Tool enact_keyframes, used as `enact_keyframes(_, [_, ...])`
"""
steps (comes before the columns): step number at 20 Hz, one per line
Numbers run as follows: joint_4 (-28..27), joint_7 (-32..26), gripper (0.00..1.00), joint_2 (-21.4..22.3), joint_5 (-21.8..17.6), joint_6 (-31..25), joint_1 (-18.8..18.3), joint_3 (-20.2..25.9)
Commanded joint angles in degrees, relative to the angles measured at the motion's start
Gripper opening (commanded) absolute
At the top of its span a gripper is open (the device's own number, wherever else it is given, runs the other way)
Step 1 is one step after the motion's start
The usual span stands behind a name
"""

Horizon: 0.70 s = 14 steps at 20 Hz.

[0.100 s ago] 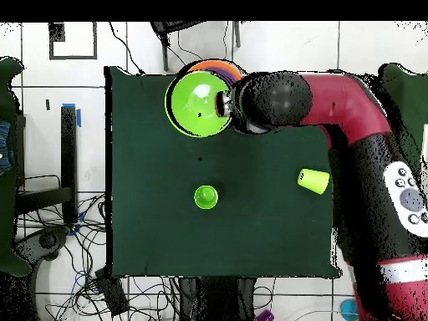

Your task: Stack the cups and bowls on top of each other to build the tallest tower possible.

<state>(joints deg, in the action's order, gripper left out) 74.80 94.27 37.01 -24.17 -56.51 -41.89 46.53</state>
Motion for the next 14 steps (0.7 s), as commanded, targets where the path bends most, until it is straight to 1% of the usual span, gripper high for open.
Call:
enact_keyframes(1, [-16.5, 4.2, 0.00, -8.8, -4.8, -7.7, 5.7, -9.1])
enact_keyframes(3, [-17.5, 2.6, 0.00, -9.8, -5.2, -6.8, 6.2, -9.6])
enact_keyframes(7, [-17.1, -0.4, 0.00, -10.7, -5.9, -2.7, 5.9, -10.3])
enact_keyframes(10, [-19.3, -4.5, 0.00, -13.1, -7.1, 0.2, 5.6, -9.6])
enact_keyframes(14, [-21.2, -6.9, 0.00, -15.1, -8.1, 1.8, 5.2, -8.9])
